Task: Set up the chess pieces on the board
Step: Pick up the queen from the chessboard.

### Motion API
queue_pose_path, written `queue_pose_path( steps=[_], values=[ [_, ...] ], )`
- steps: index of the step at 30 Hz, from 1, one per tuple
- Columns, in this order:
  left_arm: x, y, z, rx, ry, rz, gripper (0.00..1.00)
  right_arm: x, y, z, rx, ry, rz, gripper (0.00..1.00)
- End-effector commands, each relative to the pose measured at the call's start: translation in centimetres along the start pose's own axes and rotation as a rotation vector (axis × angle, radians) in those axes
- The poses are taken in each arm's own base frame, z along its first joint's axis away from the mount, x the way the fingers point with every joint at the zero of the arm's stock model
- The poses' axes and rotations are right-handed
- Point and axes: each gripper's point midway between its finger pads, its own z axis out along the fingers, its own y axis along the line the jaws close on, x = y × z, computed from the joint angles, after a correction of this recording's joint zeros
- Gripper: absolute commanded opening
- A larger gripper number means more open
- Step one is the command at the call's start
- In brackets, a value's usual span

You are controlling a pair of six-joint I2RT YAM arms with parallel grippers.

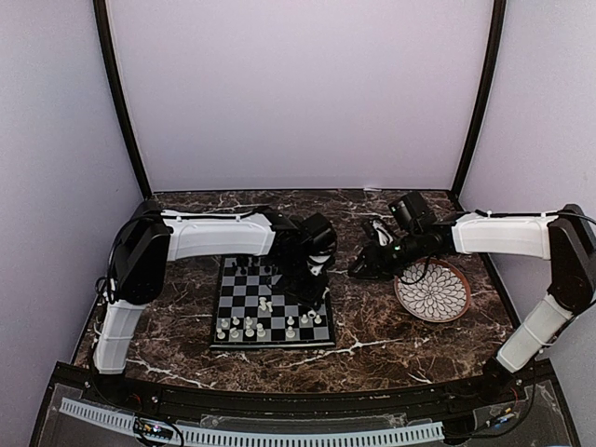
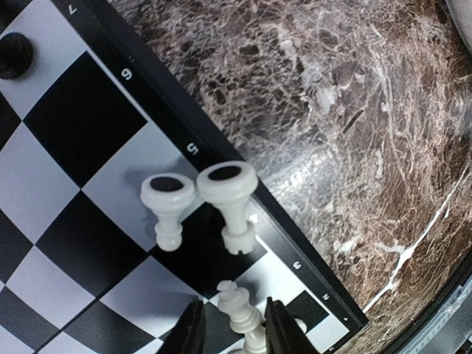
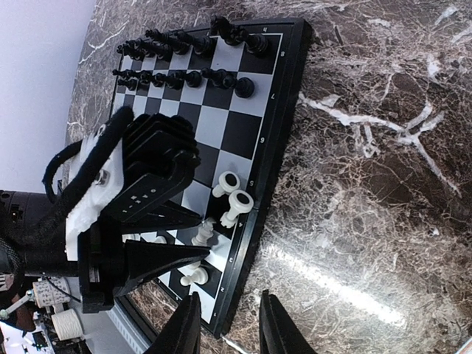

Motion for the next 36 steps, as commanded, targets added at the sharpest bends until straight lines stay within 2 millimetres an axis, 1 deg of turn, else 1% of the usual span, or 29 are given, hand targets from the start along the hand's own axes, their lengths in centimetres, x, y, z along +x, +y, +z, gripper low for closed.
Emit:
queue_pose_path(
  steps=[1, 6, 9, 14, 17, 22, 23, 24, 25, 26, 27, 28, 29, 30, 31, 32, 33, 34, 35, 36],
  values=[
    [2.1, 1.5, 0.0, -0.089, 0.087, 0.006, 0.29, -0.6, 0.5, -0.7, -0.022, -0.035, -0.032, 0.29],
    [3.6, 2.8, -0.4, -0.155, 0.145, -0.009, 0.27, -0.9, 0.4, -0.7, -0.027, -0.045, -0.026, 0.29],
    [3.8, 3.3, -0.5, -0.177, 0.153, 0.000, 0.23, -1.1, 0.5, -0.5, -0.036, -0.048, -0.018, 0.29],
    [3.0, 3.5, -0.5, -0.153, 0.135, 0.010, 0.12, -1.5, 0.7, -0.2, -0.047, -0.049, -0.012, 0.29],
    [2.1, 3.6, -0.8, -0.127, 0.113, 0.018, 0.06, -1.7, 0.8, -0.2, -0.048, -0.050, -0.016, 0.28],
    [0.0, 3.1, -2.9, -0.087, 0.049, 0.087, 0.00, -1.9, 1.0, -0.6, -0.036, -0.051, -0.031, 0.29],
    [-0.5, 2.8, -3.7, -0.078, 0.017, 0.117, 0.00, -1.9, 1.1, -0.8, -0.034, -0.051, -0.037, 0.29],
    [-0.6, 2.8, -3.9, -0.074, 0.009, 0.129, 0.00, -1.9, 1.2, -0.8, -0.031, -0.047, -0.041, 0.29],
    [-1.3, 2.2, -5.1, -0.053, -0.036, 0.162, 0.00, -1.9, 1.2, -1.0, -0.029, -0.045, -0.044, 0.29],
    [-1.4, 1.6, -5.2, -0.017, -0.053, 0.193, 0.00, -1.9, 1.3, -1.1, -0.030, -0.042, -0.048, 0.30],
    [-1.3, 0.8, -6.2, 0.026, -0.073, 0.210, 0.00, -1.9, 1.5, -1.1, -0.034, -0.037, -0.050, 0.31],
    [-1.9, 0.2, -6.8, 0.053, -0.112, 0.236, 0.00, -1.9, 1.7, -1.0, -0.048, -0.026, -0.047, 0.32],
    [-1.6, -0.3, -7.6, 0.082, -0.129, 0.247, 0.00, -1.7, 2.1, -0.8, -0.071, -0.006, -0.041, 0.34],
    [-2.2, -0.8, -8.1, 0.099, -0.174, 0.265, 0.00, -1.6, 2.4, -0.6, -0.094, 0.017, -0.037, 0.35],
    [-1.9, -1.0, -8.9, 0.111, -0.196, 0.276, 0.00, -1.5, 2.9, -0.4, -0.124, 0.040, -0.031, 0.36],
    [-2.5, -1.3, -9.4, 0.123, -0.240, 0.293, 0.00, -1.4, 3.5, -0.3, -0.157, 0.059, -0.022, 0.37],
    [-2.2, -1.4, -9.9, 0.129, -0.257, 0.300, 0.00, -1.4, 4.2, -0.2, -0.196, 0.074, -0.017, 0.38],
    [-2.7, -1.8, -10.9, 0.138, -0.300, 0.320, 0.00, -1.4, 4.6, -0.1, -0.223, 0.089, -0.007, 0.38],
    [-2.5, -1.8, -10.9, 0.142, -0.304, 0.327, 0.00, -1.5, 5.0, 0.0, -0.246, 0.099, 0.001, 0.39],
    [-2.7, -2.0, -11.5, 0.147, -0.324, 0.343, 0.00, -1.6, 5.3, 0.1, -0.266, 0.108, 0.007, 0.40]
  ],
)
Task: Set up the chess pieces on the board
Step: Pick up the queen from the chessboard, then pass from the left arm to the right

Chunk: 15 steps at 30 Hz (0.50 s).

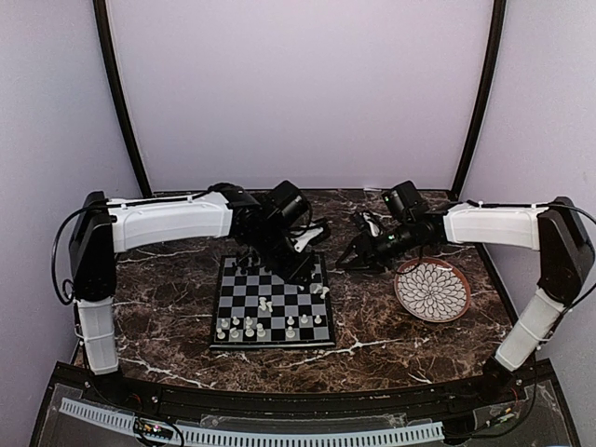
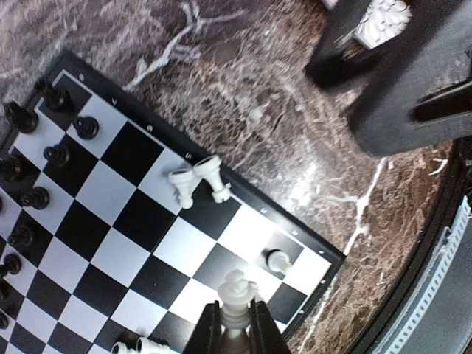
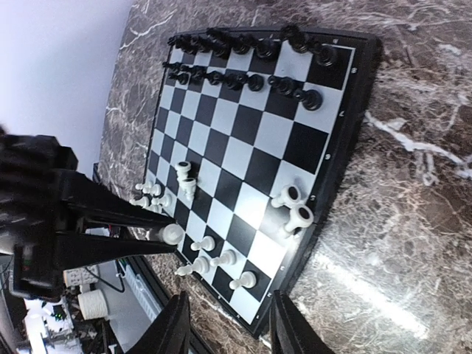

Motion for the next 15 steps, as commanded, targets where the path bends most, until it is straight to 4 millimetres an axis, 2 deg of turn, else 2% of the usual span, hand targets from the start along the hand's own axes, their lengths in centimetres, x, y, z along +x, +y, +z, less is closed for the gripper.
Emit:
queue_pose_path(
  steps=[1, 8, 15],
  values=[
    [-3.0, -2.4, -4.1, 0.069, -0.185, 0.115, 0.00, -0.4, 2.6, 0.4, -0.153, 0.060, 0.024, 0.41],
    [-3.4, -3.2, -4.8, 0.107, -0.209, 0.149, 0.00, -1.2, 5.0, 0.8, -0.300, 0.076, 0.041, 0.45],
    [-3.5, -3.6, -4.6, 0.126, -0.208, 0.147, 0.00, -1.4, 7.2, 0.8, -0.413, 0.085, 0.043, 0.47]
  ],
)
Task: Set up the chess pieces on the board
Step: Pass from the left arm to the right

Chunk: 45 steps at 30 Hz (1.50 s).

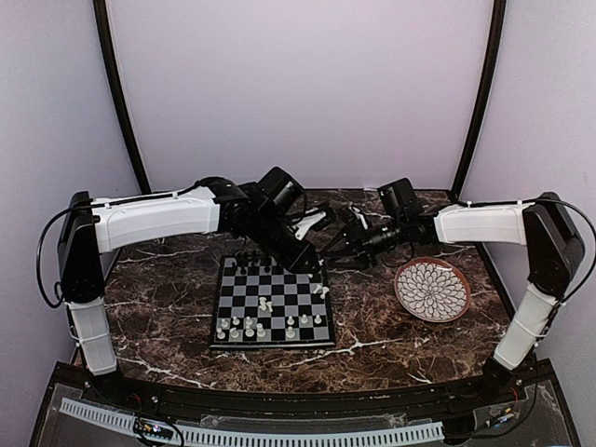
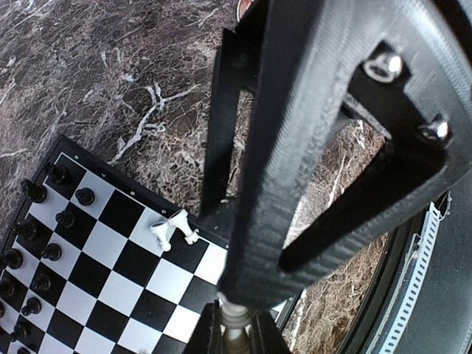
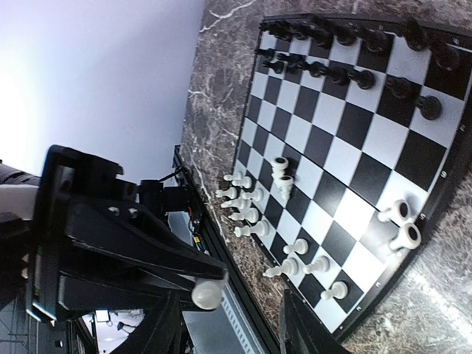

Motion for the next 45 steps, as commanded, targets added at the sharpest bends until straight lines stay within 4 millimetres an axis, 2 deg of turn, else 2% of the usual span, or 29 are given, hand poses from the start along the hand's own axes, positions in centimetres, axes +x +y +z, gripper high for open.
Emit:
queue_pose_path(
  steps=[1, 12, 22, 26, 29, 31, 36, 42, 44, 45],
  values=[
    [-0.6, -1.1, -0.7, 0.039, -0.030, 0.025, 0.00, -0.5, 2.4, 0.6, -0.109, 0.014, -0.040, 0.47],
    [-1.4, -0.8, -1.4, 0.008, -0.055, 0.026, 0.00, 0.6, 2.3, 2.0, -0.113, 0.060, -0.030, 0.40],
    [-2.6, 0.1, -2.3, -0.057, -0.117, 0.022, 0.00, 0.8, 2.1, 1.9, -0.116, 0.063, -0.019, 0.18],
    [-2.6, 0.6, -2.4, -0.088, -0.120, 0.016, 0.00, 0.9, 2.0, 1.9, -0.112, 0.060, -0.013, 0.12],
    [-2.5, 0.9, -2.4, -0.104, -0.119, 0.010, 0.00, 0.7, 2.0, 1.9, -0.107, 0.053, -0.018, 0.03],
    [-2.4, 1.1, -2.5, -0.114, -0.122, 0.006, 0.03, 0.6, 2.1, 1.8, -0.101, 0.047, -0.027, 0.00],
    [-2.1, 1.2, -3.3, -0.135, -0.132, 0.009, 0.23, -0.9, 2.1, 1.3, -0.009, -0.001, -0.089, 0.00],
    [-0.7, 2.1, -7.8, -0.240, -0.233, -0.006, 0.40, -2.0, 1.5, 0.6, 0.128, -0.041, -0.170, 0.00],
    [-0.5, 2.6, -10.8, -0.304, -0.315, -0.020, 0.47, -2.2, 1.5, 0.5, 0.163, -0.049, -0.198, 0.00],
    [0.6, 3.3, -10.8, -0.335, -0.303, -0.030, 0.52, -2.1, 1.4, 0.6, 0.185, -0.046, -0.217, 0.00]
  ],
)
